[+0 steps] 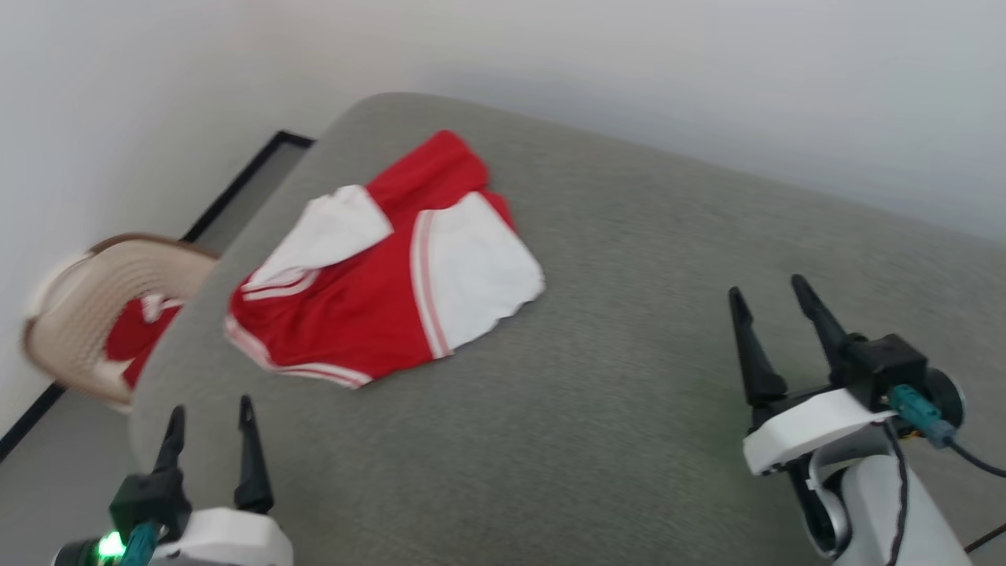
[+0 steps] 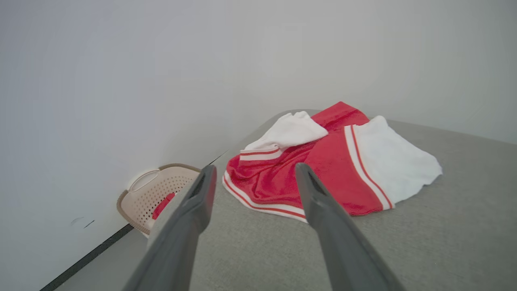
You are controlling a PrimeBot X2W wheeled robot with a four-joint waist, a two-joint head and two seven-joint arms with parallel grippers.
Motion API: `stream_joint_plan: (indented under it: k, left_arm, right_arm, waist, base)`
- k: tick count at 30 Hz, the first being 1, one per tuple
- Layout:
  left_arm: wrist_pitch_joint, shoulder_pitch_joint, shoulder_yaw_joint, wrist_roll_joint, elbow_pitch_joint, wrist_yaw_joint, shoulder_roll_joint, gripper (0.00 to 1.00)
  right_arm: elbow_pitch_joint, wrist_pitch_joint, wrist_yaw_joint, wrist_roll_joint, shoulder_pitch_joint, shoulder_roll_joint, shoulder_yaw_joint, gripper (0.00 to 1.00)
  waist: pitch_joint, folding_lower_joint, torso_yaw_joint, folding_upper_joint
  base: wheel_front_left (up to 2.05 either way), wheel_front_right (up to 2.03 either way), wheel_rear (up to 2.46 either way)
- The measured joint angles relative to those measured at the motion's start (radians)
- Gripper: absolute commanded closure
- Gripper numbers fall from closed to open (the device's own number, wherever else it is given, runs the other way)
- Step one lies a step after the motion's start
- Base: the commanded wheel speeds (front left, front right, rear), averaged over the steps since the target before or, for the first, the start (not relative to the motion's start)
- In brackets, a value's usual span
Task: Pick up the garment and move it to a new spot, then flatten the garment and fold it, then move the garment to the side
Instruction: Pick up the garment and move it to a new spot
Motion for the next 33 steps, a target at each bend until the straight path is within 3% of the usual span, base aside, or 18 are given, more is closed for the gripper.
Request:
stream_joint_plan:
  k: [5, 11, 17, 20, 24, 29, 33]
  left_arm:
    - [0.0, 0.061, 0.034, -0.006, -0.059, 0.022, -0.02, 0.0]
    - [0.0, 0.091, 0.039, -0.021, -0.099, 0.026, -0.03, 0.0]
    - [0.0, -0.006, -0.03, 0.024, -0.04, -0.047, -0.021, 0.0]
    - [0.0, -0.126, -0.061, 0.035, 0.041, -0.102, 0.011, 0.0]
    - [0.015, -0.268, -0.077, 0.007, 0.172, -0.133, 0.046, 0.0]
    - [0.212, -0.475, -0.137, -0.029, 0.405, -0.155, 0.169, 0.0]
    - [0.374, -0.58, -0.21, -0.161, 0.51, -0.159, 0.245, 0.0]
  right_arm:
    - [0.019, 0.0, 0.0, 0.012, -0.002, 0.018, 0.068, 0.0]
    - [0.04, 0.0, 0.0, 0.033, -0.027, 0.008, 0.124, 0.0]
    - [0.031, 0.0, 0.0, 0.041, -0.033, -0.013, 0.124, 0.0]
    - [0.021, 0.0, 0.0, 0.041, -0.059, -0.029, 0.132, 0.0]
    - [0.012, 0.0, 0.0, 0.041, -0.086, -0.048, 0.145, 0.0]
    - [0.001, -0.001, 0.0, 0.05, -0.125, -0.072, 0.148, 0.0]
    - [-0.012, -0.001, 0.0, 0.054, -0.138, -0.079, 0.142, 0.0]
  waist:
    - [-0.007, 0.0, 0.072, 0.0]
    - [0.008, 0.0, 0.086, 0.0]
    - [0.022, 0.0, 0.066, 0.0]
    - [0.045, 0.0, 0.033, 0.0]
    - [0.083, 0.0, -0.013, 0.0]
    - [0.153, 0.0001, -0.104, -0.0001]
    - [0.21, 0.0001, -0.177, -0.0001]
  base:
    - [0.0, 0.0, 0.0]
    - [0.0, 0.0, 0.0]
    - [0.0, 0.0, 0.0]
    - [0.0, 0.0, 0.0]
    - [0.0, 0.0, 0.0]
    - [0.0, 0.0, 0.0]
    - [0.0, 0.0, 0.0]
